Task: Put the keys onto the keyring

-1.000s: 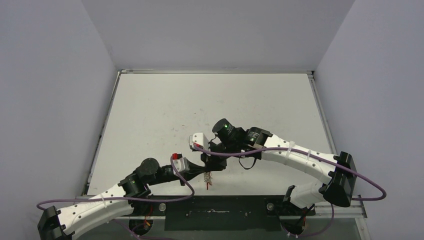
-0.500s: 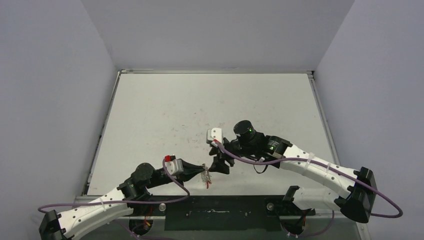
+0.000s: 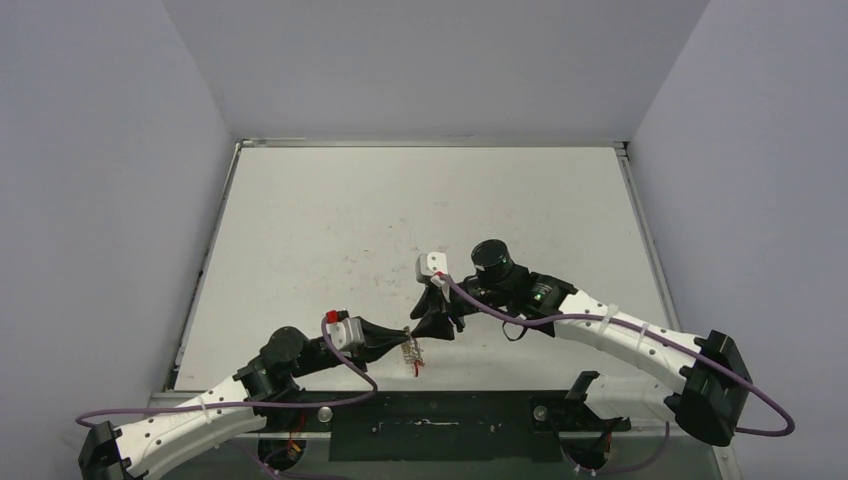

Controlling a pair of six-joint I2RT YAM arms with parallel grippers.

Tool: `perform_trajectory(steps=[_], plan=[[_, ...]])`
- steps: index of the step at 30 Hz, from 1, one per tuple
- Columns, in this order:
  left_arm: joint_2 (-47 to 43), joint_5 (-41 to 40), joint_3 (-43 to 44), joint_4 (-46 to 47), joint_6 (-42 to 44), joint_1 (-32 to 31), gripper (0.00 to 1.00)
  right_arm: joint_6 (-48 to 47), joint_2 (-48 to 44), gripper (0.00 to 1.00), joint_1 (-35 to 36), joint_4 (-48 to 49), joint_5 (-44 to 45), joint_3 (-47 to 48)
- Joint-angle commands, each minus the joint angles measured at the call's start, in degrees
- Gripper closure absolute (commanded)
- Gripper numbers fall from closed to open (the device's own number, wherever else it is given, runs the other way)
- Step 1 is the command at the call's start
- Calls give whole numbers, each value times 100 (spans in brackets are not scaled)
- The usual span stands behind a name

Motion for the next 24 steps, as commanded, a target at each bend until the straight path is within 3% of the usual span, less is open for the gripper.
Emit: perform_trajectory(steps=[1,14,20,22,24], plan=[[-2,-40,104,482,-29,10,100,105,58,62,1,630,-452,2],[-90,-49,164,271,33,8,100,-16,290,59,-3,402,-575,-37],[-148,-60,184,186,44,3,100,35,420,93,0,417,-628,-5],[-162,-56,182,154,44,9,100,58,411,100,-7,444,-686,5],[-167,-49,182,131,43,11,100,70,375,100,-4,446,-687,19]])
